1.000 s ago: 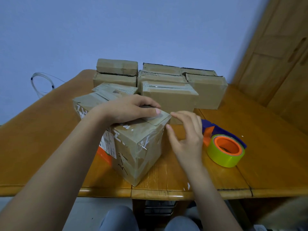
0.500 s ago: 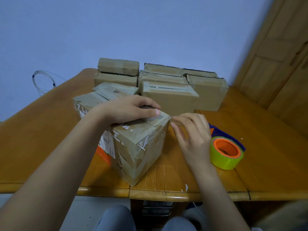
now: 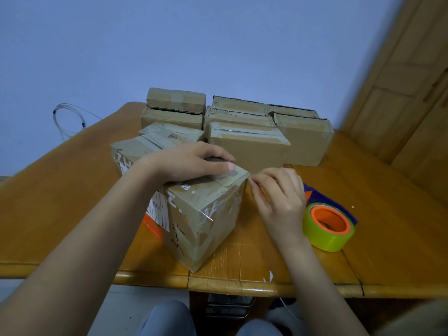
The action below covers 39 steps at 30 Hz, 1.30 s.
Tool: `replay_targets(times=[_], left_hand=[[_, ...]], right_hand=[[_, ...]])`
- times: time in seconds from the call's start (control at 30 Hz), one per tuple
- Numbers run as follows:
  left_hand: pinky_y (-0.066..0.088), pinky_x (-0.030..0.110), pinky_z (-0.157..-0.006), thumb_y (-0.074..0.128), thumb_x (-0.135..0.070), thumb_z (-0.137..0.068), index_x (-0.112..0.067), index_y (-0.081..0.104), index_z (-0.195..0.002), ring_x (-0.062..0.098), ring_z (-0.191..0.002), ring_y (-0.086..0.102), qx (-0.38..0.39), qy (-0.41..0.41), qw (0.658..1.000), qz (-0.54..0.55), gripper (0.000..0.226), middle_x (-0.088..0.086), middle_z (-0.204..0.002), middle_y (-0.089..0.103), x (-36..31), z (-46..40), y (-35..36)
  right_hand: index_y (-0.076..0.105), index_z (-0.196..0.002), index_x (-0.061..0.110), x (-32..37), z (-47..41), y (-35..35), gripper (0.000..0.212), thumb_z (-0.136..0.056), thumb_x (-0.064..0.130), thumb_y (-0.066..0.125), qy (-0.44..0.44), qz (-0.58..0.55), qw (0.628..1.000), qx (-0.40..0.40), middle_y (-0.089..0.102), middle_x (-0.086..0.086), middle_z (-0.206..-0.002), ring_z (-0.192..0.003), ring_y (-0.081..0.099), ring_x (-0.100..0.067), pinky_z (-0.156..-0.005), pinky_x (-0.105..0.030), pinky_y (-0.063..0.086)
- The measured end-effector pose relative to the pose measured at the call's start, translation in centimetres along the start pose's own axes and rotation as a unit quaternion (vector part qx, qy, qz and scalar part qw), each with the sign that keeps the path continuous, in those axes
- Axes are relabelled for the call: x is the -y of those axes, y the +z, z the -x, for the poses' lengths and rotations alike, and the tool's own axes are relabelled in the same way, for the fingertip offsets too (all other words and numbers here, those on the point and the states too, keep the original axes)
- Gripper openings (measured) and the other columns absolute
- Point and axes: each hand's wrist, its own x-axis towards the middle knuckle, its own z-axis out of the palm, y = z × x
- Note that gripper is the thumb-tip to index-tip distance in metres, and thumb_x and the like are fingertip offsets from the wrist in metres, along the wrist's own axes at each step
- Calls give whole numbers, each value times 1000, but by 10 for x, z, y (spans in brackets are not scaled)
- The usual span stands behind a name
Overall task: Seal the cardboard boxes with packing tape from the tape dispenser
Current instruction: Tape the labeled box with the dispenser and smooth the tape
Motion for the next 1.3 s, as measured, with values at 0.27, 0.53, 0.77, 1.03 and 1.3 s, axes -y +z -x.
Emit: replay_targets(times=[0.27, 0.53, 0.77, 1.03, 1.3], left_hand=[[45, 26, -94, 54, -76, -71, -43, 56, -125, -1, -108, 55, 4, 6, 1000, -10, 63, -21, -118, 58, 4, -2, 0], [44, 18, -86, 54, -68, -70, -40, 56, -126, -6, -103, 55, 15, 16, 1000, -19, 63, -22, -116, 58, 3, -4, 0], [46, 18, -85, 55, -66, -70, -40, 56, -125, -4, -102, 58, 17, 14, 1000, -11, 61, -20, -115, 60, 2, -3, 0], [46, 20, -87, 54, -65, -72, -40, 55, -127, -2, -104, 57, 16, 9, 1000, -18, 61, -21, -116, 59, 0, -3, 0], [46, 25, -93, 56, -66, -72, -40, 56, -126, -2, -106, 56, 14, 10, 1000, -10, 60, -20, -118, 59, 2, -3, 0]], right_hand=[[68, -83, -1, 3, 7, 9, 12, -88, 8, 63, 91, -117, 989, -23, 67, -7, -86, -84, 58, -20, -84, -21, 42], [62, -99, 19, 20, 17, 16, 10, -90, 15, 61, 217, -247, 942, -66, 59, 10, -100, -94, 58, -16, -75, -39, 50], [57, -107, 14, 15, 17, 14, 27, -83, 10, 71, 110, -138, 983, -48, 63, -11, -98, -92, 57, -22, -91, -19, 36], [63, -98, 11, 5, 4, 11, 15, -86, 6, 70, 3, -82, 995, -58, 59, -8, -97, -86, 54, -24, -77, -29, 45], [72, -83, 0, 5, 1, 6, 3, -83, -2, 69, 5, -82, 996, -34, 66, -13, -86, -81, 57, -28, -76, -31, 46]])
